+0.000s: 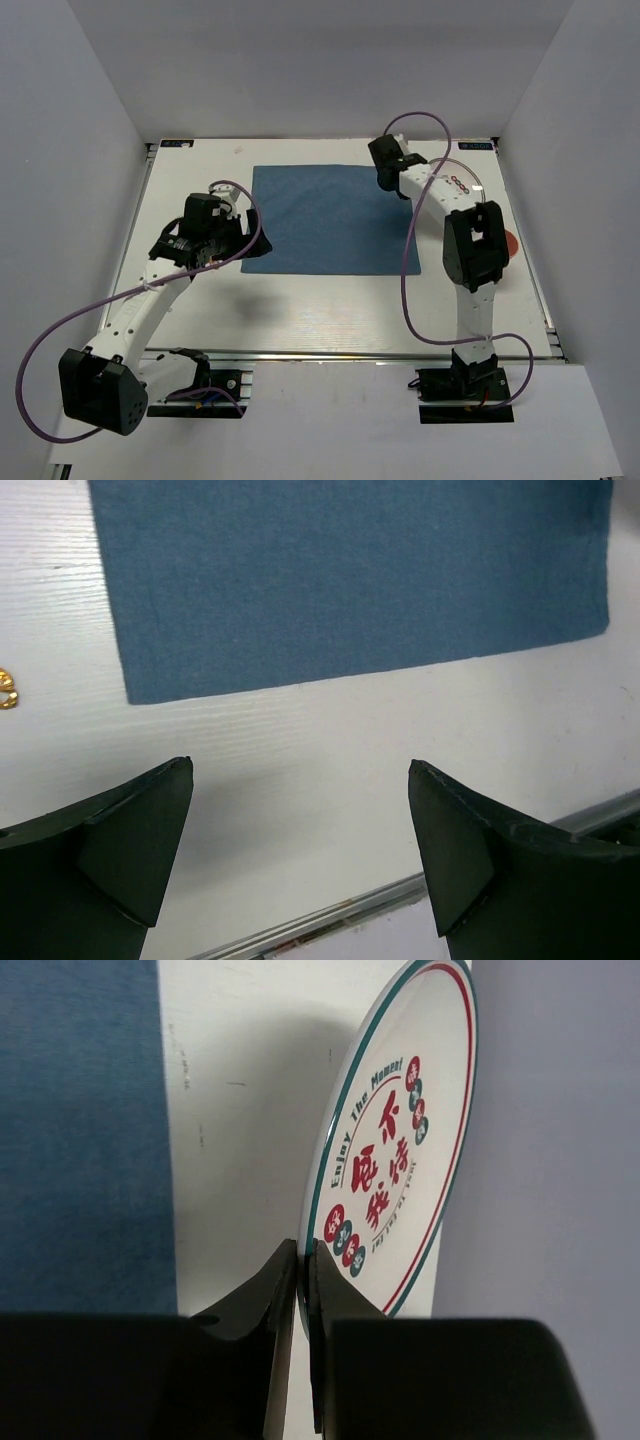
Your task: Set the dinner table for one person
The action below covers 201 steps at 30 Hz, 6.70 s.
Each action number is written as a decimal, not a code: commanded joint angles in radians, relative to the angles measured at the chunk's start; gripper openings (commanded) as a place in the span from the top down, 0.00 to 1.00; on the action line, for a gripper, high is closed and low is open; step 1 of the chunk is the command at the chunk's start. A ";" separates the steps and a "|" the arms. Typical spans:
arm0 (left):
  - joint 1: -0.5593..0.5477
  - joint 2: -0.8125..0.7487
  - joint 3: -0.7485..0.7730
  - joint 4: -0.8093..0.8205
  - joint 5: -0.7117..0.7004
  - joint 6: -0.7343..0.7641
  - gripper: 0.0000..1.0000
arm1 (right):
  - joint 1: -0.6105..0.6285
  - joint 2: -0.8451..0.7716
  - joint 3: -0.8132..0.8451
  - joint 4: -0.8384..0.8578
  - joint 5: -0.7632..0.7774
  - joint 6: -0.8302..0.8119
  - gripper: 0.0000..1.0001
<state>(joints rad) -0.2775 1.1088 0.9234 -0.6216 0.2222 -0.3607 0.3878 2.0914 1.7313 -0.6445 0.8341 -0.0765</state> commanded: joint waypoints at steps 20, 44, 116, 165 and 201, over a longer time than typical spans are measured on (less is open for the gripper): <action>0.050 -0.204 0.023 -0.173 -0.661 -0.288 0.02 | 0.569 0.324 0.451 -0.014 0.168 -0.232 1.00; 0.050 -0.168 0.028 -0.159 -0.604 -0.262 0.02 | 0.622 0.300 0.310 -0.037 0.106 -0.068 1.00; 0.050 -0.124 0.022 -0.130 -0.558 -0.205 0.02 | -0.072 -0.262 -0.019 -0.044 -0.468 0.308 1.00; 0.050 -0.026 0.023 -0.144 -0.626 -0.245 0.02 | -0.018 0.027 0.607 0.046 -0.555 0.230 0.11; 0.366 0.524 0.158 -0.053 -0.368 0.336 0.05 | 0.086 -1.008 -0.964 0.615 -1.369 0.347 0.11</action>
<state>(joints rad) 0.0826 1.6093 1.0824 -0.7216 -0.1932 -0.0856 0.4736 1.0859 0.7769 -0.0933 -0.4694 0.3050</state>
